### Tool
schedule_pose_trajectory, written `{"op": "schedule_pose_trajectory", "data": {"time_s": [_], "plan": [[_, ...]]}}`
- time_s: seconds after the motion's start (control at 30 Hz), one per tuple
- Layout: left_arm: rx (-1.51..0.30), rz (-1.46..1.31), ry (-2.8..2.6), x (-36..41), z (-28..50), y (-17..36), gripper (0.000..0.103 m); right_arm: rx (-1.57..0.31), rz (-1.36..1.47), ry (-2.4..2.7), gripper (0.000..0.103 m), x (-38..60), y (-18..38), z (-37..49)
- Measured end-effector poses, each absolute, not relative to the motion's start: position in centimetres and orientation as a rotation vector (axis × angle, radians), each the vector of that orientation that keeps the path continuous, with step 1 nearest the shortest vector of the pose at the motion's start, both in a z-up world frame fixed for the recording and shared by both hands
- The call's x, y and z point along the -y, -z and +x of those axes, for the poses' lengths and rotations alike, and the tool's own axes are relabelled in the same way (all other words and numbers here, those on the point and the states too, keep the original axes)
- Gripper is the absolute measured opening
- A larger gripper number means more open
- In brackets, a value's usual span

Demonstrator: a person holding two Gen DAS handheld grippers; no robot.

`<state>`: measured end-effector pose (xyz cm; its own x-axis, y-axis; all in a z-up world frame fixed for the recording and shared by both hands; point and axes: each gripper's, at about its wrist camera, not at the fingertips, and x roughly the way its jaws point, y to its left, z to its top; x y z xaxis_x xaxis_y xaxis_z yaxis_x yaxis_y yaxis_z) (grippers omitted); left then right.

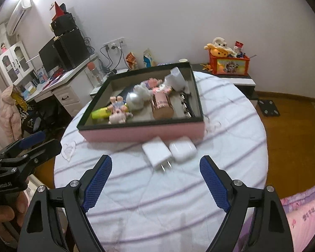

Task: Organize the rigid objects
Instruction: 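Withdraw both tools from the box toward the white charger and earbud case, then approach and grasp the white charger plug with the left tool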

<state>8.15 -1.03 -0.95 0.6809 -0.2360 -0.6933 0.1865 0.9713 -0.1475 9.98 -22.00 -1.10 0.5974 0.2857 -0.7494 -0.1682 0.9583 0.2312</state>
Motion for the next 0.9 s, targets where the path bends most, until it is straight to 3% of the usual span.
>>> {"op": "schedule_pose_trajectory", "data": {"time_s": [0.57,0.9], "plan": [[-0.819,-0.058,0.270,4.0,6.7,3.4,0.103,-0.917,0.203,-0.235,0.087,24.3,3.3,7.4],[-0.868,0.040,0.383,9.2,12.3,8.3,0.102,-0.923,0.244,-0.143,0.087,27.9,4.1,7.8]]}}
